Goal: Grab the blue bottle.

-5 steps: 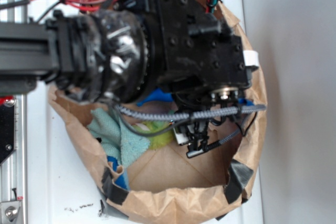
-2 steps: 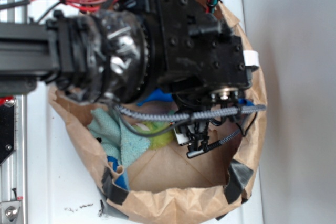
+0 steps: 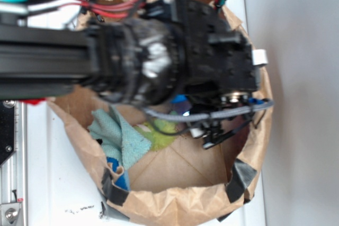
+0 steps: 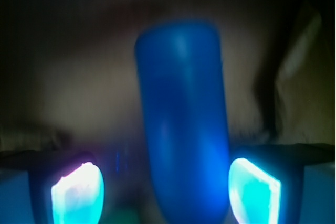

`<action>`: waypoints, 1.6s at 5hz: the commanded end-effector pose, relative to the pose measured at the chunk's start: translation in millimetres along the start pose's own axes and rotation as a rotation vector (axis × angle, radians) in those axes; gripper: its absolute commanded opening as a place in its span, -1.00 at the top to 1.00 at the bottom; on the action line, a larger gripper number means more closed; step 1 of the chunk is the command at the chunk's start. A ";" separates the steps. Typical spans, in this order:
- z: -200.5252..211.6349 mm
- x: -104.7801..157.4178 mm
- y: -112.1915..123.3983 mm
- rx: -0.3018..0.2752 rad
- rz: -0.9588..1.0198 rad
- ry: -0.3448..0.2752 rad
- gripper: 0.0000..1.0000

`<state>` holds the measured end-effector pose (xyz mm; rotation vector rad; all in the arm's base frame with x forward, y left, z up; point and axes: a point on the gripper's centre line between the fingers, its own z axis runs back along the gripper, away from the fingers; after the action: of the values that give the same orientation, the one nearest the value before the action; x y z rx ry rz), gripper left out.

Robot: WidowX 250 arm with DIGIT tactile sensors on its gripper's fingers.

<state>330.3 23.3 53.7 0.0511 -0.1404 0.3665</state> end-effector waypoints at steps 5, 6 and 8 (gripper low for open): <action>1.0 15.2 -16.4 0.095 0.014 -0.195 1.00; 11.2 9.5 -15.0 0.067 -0.001 -0.167 1.00; 63.2 -13.4 -14.0 0.046 -0.058 -0.033 1.00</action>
<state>305.4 6.4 89.4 0.1236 -0.0722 0.3226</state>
